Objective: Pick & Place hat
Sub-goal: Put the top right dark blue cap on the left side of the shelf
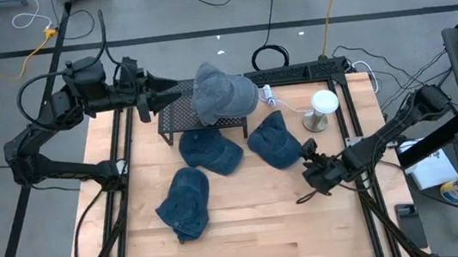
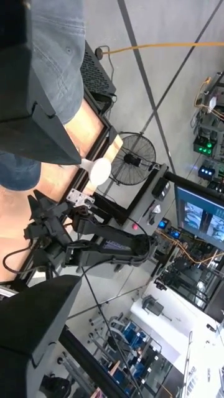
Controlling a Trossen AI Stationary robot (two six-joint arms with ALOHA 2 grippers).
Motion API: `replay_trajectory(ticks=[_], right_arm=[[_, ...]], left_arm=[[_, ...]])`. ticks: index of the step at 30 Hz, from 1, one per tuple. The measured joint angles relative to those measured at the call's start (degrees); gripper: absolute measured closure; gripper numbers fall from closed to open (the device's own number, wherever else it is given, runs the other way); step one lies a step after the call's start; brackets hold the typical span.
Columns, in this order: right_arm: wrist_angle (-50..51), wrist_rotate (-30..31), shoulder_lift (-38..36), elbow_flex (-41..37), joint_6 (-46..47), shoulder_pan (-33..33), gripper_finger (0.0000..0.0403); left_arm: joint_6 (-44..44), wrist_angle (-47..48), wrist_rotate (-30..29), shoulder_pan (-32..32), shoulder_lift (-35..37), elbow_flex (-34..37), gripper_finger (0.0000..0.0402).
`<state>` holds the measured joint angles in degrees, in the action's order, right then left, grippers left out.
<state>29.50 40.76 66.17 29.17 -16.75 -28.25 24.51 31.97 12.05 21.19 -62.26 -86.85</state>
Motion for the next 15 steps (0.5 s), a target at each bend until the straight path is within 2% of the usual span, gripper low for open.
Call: replay_trajectory(ticks=[3,7,11,15], right_arm=[[-3.56,2.59,-0.02,-1.96,-2.95,0.33,0.0179],[-9.4,1.06,0.2,-5.06,-4.51,1.55,0.0179],[-16.69,4.22,1.04,-8.21,-9.46,3.04,0.0179],[-24.39,3.09,2.32,-10.69,-13.06,5.42,0.0179]], left_arm=[[-0.02,-0.01,-0.03,0.0,0.0,0.0,0.0092],[-0.02,-0.01,-0.04,0.0,0.0,0.0,0.0092],[-0.02,-0.01,-0.07,0.0,0.0,0.0,0.0092],[-0.02,-0.01,-0.1,0.0,0.0,0.0,0.0092]])
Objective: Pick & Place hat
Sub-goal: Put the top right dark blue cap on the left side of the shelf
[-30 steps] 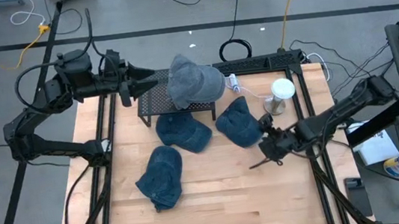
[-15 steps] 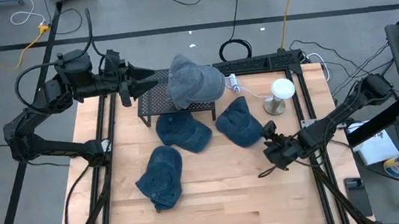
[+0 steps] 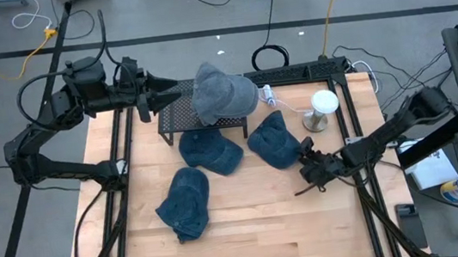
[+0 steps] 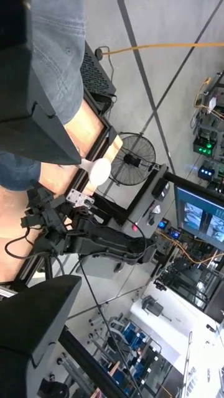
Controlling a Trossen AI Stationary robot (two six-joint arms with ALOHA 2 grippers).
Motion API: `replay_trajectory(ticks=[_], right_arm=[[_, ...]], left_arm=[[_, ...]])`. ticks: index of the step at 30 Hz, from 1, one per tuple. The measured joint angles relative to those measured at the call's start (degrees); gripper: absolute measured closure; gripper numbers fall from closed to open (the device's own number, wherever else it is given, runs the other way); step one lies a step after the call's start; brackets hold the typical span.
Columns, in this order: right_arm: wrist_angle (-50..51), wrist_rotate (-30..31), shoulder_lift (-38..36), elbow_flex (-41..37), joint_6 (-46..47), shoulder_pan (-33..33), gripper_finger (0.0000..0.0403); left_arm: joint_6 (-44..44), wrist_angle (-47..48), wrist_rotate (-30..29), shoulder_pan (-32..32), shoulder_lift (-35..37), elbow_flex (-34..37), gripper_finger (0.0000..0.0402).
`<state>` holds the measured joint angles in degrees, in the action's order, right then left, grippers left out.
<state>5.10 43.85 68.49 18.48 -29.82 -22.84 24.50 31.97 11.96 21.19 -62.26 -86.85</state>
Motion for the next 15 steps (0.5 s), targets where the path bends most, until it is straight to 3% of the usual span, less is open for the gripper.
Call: replay_trajectory(ticks=[5,8,11,15], right_arm=[[-9.57,0.2,2.79,-2.07,-5.83,2.77,0.0182],[-13.83,0.2,3.99,-2.23,-8.32,3.71,0.0205],[-15.96,-0.15,4.18,-2.32,-9.86,3.72,0.0254],[-17.64,1.86,4.12,-2.36,-10.05,2.74,0.0348]], left_arm=[[-0.01,0.0,-0.03,0.0,0.0,0.0,0.0092],[-0.01,-0.02,-0.03,0.0,0.0,0.0,0.0092],[0.22,-0.02,0.0,0.0,0.0,0.0,0.0092],[1.15,-0.02,0.06,0.0,0.0,0.0,0.0092]])
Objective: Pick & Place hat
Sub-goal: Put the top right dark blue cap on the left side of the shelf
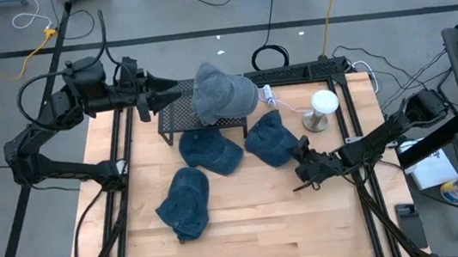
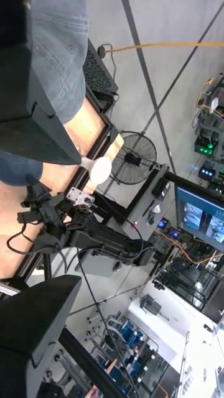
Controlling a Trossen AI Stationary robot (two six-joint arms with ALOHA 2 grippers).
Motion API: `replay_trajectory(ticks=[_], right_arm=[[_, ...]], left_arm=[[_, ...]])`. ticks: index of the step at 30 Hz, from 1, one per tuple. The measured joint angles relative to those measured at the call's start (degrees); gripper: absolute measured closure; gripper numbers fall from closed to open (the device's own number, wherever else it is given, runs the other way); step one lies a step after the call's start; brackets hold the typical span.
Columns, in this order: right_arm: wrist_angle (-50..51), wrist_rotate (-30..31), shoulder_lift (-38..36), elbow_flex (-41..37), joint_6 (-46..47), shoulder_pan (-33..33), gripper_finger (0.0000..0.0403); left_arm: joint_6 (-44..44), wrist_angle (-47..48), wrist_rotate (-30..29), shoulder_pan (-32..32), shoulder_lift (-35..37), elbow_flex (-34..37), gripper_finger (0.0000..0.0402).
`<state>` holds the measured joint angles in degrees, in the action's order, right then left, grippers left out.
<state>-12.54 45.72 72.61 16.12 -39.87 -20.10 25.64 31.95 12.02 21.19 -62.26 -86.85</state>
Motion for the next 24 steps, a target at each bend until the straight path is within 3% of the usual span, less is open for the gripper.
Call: replay_trajectory(ticks=[3,8,17,24], right_arm=[[-0.95,4.16,-0.5,0.11,-0.08,-1.46,0.0389],[1.86,9.03,-3.9,2.17,1.29,-3.7,0.0388],[3.75,15.59,-11.28,12.76,-1.6,-8.3,0.0397],[3.86,15.78,-14.74,23.35,-1.66,-13.38,0.0398]], left_arm=[[0.0,0.0,0.74,0.0,0.0,0.0,0.0092],[-2.75,-0.03,3.02,0.0,0.0,0.0,0.0092],[-7.83,-1.54,4.5,0.0,0.0,0.0,0.0092],[-11.18,-3.31,7.53,0.0,0.47,0.0,0.0092]])
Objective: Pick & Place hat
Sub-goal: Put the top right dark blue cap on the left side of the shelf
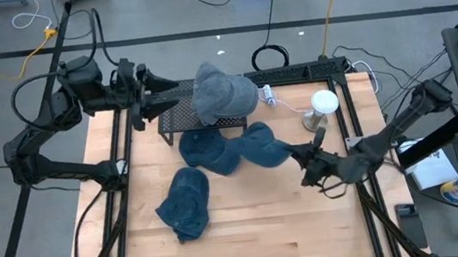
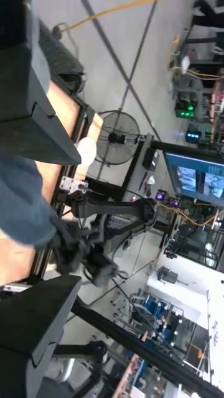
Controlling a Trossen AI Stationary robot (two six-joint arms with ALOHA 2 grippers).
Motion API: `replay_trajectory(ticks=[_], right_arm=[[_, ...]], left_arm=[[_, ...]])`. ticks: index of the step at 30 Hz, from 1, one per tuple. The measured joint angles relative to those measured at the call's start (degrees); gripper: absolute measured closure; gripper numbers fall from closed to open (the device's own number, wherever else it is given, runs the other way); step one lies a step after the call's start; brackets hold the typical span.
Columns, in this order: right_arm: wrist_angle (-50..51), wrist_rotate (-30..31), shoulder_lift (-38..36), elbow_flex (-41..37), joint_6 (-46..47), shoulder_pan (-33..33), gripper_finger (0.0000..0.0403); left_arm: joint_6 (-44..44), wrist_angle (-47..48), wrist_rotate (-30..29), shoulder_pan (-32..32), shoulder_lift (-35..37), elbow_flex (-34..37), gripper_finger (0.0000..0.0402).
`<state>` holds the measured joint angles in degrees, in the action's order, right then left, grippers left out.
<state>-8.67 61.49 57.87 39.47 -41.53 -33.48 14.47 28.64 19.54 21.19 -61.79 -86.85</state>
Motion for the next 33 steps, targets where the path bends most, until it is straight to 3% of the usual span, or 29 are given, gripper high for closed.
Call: replay_trajectory(ticks=[5,11,16,27,33], right_arm=[[-5.94,-0.05,-1.67,5.89,2.79,-3.15,0.0398],[-24.58,-0.46,-3.14,8.87,7.92,-4.15,0.0398],[-33.67,-5.87,-4.43,9.7,8.79,-4.15,0.0398],[-34.86,-15.32,-10.18,10.66,15.29,-3.86,0.0398],[-34.58,-20.23,-9.65,11.58,16.12,0.11,0.0399]], left_arm=[[-3.52,-0.68,0.01,0.0,1.1,0.0,0.0092],[-6.91,-3.31,-0.08,0.0,2.05,0.0,0.0092],[-8.77,-4.86,-0.04,0.0,2.59,-0.02,0.0092],[-6.85,-4.2,0.13,-0.1,5.21,-0.02,0.0092],[-4.8,-1.46,0.98,-1.71,6.65,-0.02,0.0092]])
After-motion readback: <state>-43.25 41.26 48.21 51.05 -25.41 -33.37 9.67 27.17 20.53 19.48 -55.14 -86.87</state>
